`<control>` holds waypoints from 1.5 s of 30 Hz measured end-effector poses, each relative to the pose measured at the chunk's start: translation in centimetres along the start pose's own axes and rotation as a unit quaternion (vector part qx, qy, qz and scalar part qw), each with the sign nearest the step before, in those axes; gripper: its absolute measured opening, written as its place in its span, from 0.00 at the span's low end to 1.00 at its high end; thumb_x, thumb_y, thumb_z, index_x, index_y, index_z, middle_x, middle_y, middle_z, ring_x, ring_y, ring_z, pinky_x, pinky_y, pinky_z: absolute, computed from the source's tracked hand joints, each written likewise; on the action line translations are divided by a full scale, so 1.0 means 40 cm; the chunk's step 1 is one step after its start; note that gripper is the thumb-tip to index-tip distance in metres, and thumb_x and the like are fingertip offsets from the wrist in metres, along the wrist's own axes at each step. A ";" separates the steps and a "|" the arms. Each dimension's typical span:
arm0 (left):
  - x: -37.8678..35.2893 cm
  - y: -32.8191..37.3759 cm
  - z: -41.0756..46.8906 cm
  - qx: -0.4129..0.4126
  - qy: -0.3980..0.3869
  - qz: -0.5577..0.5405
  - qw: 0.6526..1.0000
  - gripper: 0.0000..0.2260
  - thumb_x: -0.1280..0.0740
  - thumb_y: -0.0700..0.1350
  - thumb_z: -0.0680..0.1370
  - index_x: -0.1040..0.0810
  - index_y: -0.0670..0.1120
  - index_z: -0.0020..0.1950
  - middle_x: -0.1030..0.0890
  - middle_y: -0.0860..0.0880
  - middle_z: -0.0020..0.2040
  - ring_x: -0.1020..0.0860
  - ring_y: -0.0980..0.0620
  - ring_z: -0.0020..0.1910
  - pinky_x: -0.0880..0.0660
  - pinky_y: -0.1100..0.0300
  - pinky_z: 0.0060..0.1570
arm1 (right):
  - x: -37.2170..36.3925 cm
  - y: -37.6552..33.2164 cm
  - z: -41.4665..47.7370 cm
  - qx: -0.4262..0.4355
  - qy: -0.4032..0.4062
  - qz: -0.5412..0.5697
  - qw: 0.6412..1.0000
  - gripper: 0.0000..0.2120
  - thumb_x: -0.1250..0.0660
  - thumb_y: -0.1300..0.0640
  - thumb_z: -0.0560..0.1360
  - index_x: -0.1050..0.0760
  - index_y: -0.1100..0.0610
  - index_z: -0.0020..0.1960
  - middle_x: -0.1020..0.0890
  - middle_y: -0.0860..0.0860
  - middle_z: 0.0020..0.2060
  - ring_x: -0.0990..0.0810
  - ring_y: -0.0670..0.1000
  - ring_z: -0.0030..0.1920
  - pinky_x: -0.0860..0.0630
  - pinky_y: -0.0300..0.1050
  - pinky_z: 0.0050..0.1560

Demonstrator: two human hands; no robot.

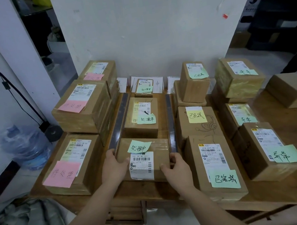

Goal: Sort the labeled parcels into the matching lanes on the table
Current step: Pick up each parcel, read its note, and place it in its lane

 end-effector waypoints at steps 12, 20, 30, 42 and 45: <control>-0.026 0.053 0.058 -0.055 -0.050 0.092 0.993 0.34 0.33 0.48 0.78 0.47 0.57 0.79 0.40 0.44 0.77 0.36 0.42 0.74 0.34 0.43 0.69 | -0.017 -0.017 0.043 0.039 -0.006 -0.025 0.999 0.32 0.26 0.59 0.73 0.33 0.50 0.73 0.24 0.49 0.66 0.26 0.51 0.67 0.26 0.52 0.67; -0.006 0.043 0.079 -0.024 -0.036 0.063 0.997 0.37 0.30 0.47 0.77 0.48 0.55 0.79 0.40 0.43 0.75 0.34 0.42 0.71 0.32 0.45 0.68 | -0.012 -0.032 0.067 0.041 0.028 -0.042 0.998 0.27 0.28 0.58 0.75 0.31 0.53 0.72 0.23 0.50 0.64 0.25 0.52 0.65 0.28 0.48 0.66; -0.007 0.039 0.077 -0.037 -0.033 0.069 0.996 0.36 0.31 0.47 0.77 0.48 0.55 0.79 0.39 0.43 0.75 0.33 0.42 0.71 0.32 0.46 0.68 | -0.021 -0.048 0.058 0.063 0.031 -0.090 0.993 0.24 0.30 0.53 0.76 0.31 0.51 0.70 0.24 0.50 0.62 0.22 0.52 0.60 0.24 0.48 0.61; 0.006 0.034 0.069 -0.063 0.004 0.143 0.988 0.29 0.33 0.51 0.78 0.40 0.52 0.77 0.42 0.45 0.76 0.36 0.44 0.72 0.32 0.49 0.68 | -0.009 -0.052 0.049 0.075 0.037 -0.121 0.989 0.24 0.31 0.50 0.77 0.31 0.52 0.72 0.23 0.49 0.63 0.22 0.50 0.62 0.25 0.46 0.62; 0.001 0.034 0.070 -0.065 0.005 0.164 0.984 0.27 0.35 0.52 0.79 0.38 0.52 0.77 0.42 0.44 0.76 0.40 0.44 0.74 0.35 0.48 0.70 | -0.004 -0.055 0.046 0.084 0.045 -0.122 0.988 0.21 0.32 0.51 0.77 0.27 0.52 0.69 0.20 0.49 0.60 0.21 0.49 0.59 0.24 0.45 0.60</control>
Point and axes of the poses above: each hand's wrist, its own z-axis towards the middle knuckle, its own x-axis out of the back of the hand, y = z × x, the point moved 9 cm from there along z, towards the middle knuckle
